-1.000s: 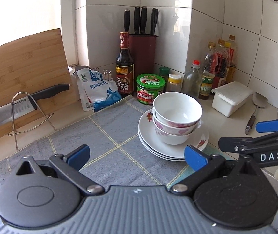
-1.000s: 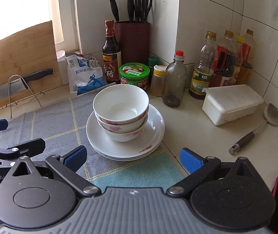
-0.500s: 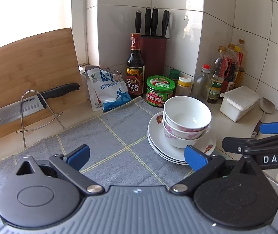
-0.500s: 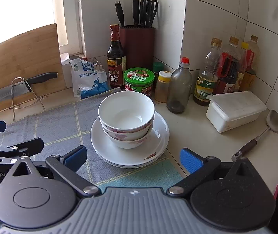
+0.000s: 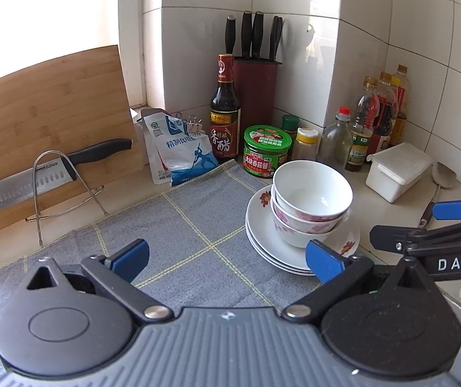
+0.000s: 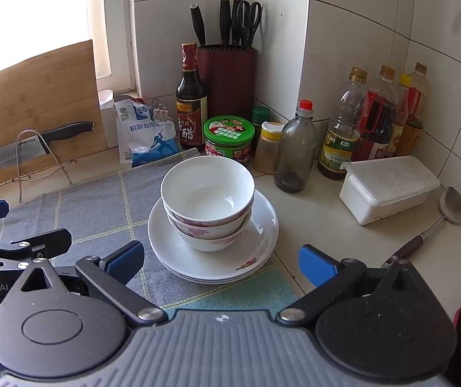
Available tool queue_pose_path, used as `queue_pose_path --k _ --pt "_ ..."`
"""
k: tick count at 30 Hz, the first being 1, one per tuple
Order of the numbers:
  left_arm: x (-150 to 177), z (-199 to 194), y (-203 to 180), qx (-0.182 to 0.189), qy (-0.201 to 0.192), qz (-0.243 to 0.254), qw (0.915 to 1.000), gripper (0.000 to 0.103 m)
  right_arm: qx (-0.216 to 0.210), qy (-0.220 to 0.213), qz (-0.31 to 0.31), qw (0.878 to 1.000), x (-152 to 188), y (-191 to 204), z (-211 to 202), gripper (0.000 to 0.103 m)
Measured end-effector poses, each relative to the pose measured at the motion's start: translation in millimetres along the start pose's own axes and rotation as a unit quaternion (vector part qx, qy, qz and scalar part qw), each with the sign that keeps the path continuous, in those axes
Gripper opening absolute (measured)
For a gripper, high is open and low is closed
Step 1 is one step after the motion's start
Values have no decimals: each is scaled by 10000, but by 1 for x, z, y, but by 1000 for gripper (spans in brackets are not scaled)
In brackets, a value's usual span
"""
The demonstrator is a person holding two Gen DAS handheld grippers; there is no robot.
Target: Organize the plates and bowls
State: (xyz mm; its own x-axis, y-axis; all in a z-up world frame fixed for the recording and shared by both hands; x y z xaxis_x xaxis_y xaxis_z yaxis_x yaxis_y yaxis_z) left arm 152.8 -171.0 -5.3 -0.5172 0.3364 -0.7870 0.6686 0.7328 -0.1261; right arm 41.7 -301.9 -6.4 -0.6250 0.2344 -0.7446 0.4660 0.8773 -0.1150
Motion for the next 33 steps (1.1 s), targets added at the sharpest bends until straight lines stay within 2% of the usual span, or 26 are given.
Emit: queue_pose_path --k 33 --pt "-2 5 -3 19 50 -17 10000 102 86 9 -57 9999 -2 -4 3 103"
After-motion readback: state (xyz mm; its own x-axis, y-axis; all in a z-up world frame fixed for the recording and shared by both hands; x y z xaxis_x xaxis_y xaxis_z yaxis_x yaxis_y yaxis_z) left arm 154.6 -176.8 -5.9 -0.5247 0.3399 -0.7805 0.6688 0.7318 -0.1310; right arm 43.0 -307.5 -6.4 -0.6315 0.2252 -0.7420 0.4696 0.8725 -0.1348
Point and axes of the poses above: each gripper's, at about its wrist camera, not at the fingertips, and z roughly the way its jaws point, y to its left, x to its underside, the point moved 8 cm from there along z, roughly the way its jaws point, and after that the axes turned 7 degrees about -z, right-handed, at the moved point
